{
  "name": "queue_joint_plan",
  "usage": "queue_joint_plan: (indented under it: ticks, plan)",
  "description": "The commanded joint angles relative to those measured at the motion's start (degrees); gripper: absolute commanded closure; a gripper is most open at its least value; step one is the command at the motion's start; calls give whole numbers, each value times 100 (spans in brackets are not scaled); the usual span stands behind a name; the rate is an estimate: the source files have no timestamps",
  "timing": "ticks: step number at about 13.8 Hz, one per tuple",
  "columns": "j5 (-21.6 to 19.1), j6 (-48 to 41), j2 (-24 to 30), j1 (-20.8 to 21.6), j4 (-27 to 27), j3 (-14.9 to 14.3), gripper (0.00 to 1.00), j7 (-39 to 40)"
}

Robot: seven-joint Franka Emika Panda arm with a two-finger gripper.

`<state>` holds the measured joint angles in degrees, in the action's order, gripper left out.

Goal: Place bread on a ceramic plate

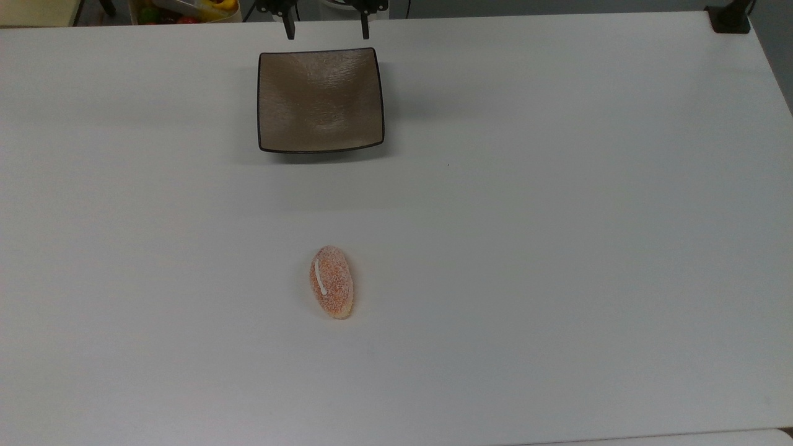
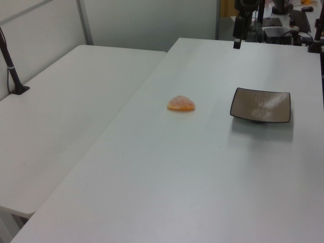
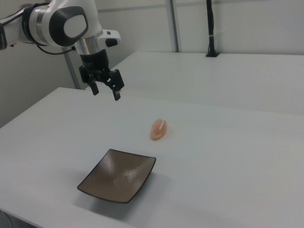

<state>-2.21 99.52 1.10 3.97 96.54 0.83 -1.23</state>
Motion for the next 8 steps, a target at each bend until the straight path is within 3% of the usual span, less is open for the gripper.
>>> queue_joint_plan:
  ticks: [1, 8]
  plan:
    - [-121, -100, 66, 61, -21, -92, 0, 114]
    - [-121, -100, 66, 96, -12, -92, 0, 141]
